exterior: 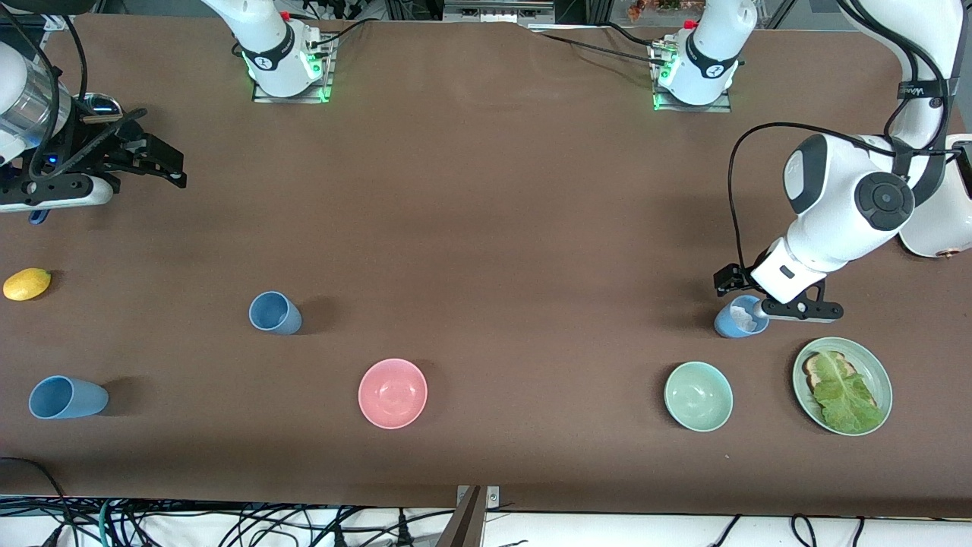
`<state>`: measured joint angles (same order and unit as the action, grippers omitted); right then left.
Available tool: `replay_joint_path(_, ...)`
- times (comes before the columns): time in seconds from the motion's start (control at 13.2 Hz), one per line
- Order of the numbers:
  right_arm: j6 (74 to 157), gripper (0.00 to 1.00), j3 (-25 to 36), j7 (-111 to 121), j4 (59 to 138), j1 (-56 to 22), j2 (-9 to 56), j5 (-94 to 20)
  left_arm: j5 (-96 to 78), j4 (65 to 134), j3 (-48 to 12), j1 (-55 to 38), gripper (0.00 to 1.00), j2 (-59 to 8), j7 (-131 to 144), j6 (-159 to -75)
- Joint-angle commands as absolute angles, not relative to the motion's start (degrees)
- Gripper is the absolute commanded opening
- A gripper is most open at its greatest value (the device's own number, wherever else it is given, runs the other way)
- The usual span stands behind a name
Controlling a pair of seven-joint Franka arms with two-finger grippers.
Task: Stack blue cups with both arms
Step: 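Reach the left gripper down to the small tissue-filled blue cup, then close the left gripper on the rim of the blue cup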
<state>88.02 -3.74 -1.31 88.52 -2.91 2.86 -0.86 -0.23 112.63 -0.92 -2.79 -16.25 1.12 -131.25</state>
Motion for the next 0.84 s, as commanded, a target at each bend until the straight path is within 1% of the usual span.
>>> replay_joint_path(0.0,88.42,1.00,-3.60,-0.44,88.86,-2.99,2.64,-0.97,0.53,113.11,-0.88,-3.08,1.00,-17.75,2.55,-134.29)
replay_joint_path(0.38,88.51,1.00,-3.60,-0.44,88.94,-2.99,2.64,-0.97,0.53,115.48,-0.88,-3.16,1.00,-20.12,3.51,-139.91)
replay_joint_path(0.76,88.51,1.00,-3.60,-0.44,88.95,-2.99,2.64,-0.97,0.53,115.58,-0.88,-3.34,1.00,-22.06,3.87,-142.73)
